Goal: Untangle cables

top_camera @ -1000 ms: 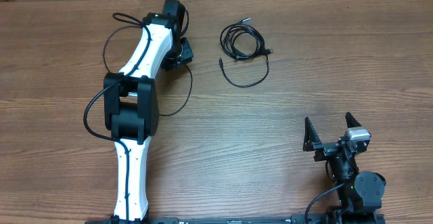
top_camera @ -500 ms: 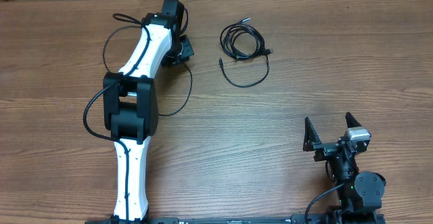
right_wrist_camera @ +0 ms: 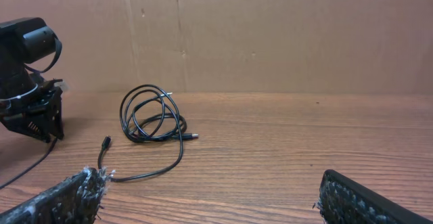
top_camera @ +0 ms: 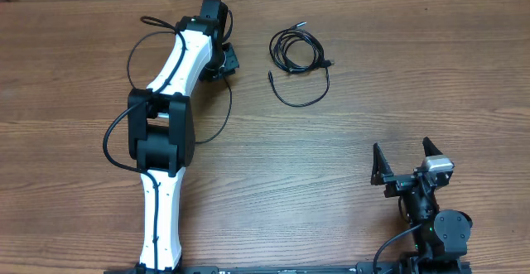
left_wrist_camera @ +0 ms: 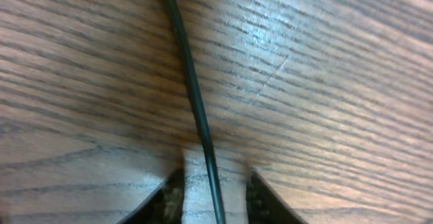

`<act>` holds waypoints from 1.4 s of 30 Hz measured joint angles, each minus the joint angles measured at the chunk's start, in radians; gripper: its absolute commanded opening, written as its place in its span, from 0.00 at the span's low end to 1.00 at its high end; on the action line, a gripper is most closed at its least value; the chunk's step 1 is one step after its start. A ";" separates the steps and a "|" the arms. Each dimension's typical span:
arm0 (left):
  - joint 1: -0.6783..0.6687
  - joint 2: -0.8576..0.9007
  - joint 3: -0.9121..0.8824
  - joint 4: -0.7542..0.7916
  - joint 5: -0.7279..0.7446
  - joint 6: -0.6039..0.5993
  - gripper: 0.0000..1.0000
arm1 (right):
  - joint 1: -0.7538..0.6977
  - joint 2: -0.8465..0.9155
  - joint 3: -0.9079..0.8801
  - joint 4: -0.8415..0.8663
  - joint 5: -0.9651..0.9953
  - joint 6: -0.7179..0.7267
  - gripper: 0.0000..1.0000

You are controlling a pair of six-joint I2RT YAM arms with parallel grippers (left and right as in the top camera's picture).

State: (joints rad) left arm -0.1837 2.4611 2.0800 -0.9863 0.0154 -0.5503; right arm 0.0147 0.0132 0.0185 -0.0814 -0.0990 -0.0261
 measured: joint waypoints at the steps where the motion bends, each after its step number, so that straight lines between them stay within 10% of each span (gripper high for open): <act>1: 0.000 0.000 0.000 -0.002 -0.003 0.007 0.55 | 0.000 0.000 0.000 0.000 0.000 0.000 1.00; 15: -0.007 0.002 -0.008 0.019 -0.132 0.040 0.40 | 0.000 0.000 0.000 0.000 0.000 0.000 1.00; 20: -0.006 0.007 0.005 -0.043 -0.152 0.053 0.04 | 0.000 0.000 0.000 0.000 0.000 0.000 1.00; 32: -0.003 0.032 0.066 -0.219 -0.157 0.090 0.04 | 0.000 0.000 0.000 0.000 0.000 0.000 1.00; 42: 0.036 0.137 0.475 -0.410 -0.003 0.090 0.04 | 0.000 0.000 0.000 0.000 0.000 0.000 1.00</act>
State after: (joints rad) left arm -0.1478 2.5984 2.5549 -1.3960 0.0128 -0.4599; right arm 0.0147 0.0132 0.0185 -0.0818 -0.0990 -0.0261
